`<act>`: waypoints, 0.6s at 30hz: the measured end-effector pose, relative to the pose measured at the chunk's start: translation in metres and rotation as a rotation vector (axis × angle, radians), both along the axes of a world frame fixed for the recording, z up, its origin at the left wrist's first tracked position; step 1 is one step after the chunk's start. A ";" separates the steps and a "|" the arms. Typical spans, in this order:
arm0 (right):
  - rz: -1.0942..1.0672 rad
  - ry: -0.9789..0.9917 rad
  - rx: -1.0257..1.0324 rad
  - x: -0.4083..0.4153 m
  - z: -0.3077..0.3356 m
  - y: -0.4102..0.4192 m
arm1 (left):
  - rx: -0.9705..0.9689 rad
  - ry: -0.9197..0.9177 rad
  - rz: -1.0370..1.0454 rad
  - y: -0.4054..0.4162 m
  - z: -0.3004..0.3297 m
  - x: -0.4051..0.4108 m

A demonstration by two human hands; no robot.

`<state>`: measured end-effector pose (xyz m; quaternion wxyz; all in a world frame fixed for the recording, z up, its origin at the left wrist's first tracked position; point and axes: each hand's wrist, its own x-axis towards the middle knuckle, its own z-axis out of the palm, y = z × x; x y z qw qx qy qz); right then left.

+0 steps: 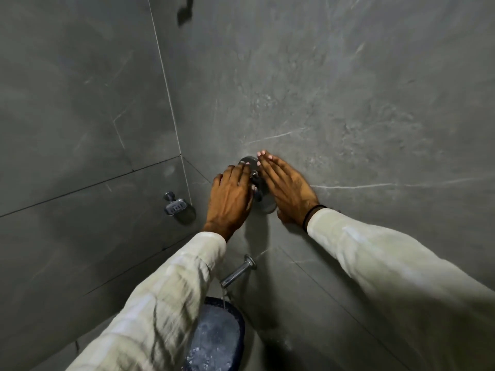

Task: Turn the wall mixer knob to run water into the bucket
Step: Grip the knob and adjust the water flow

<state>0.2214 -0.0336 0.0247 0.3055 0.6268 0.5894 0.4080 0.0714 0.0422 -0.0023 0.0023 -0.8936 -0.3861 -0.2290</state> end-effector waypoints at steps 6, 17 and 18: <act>-0.049 0.189 0.125 -0.014 0.064 -0.076 | 0.086 0.021 -0.107 -0.045 0.056 -0.033; 0.011 0.416 0.433 -0.131 0.212 -0.200 | 0.426 -0.051 -0.152 -0.160 0.222 -0.155; 0.036 0.430 0.473 -0.144 0.223 -0.209 | 0.463 -0.075 -0.140 -0.170 0.234 -0.171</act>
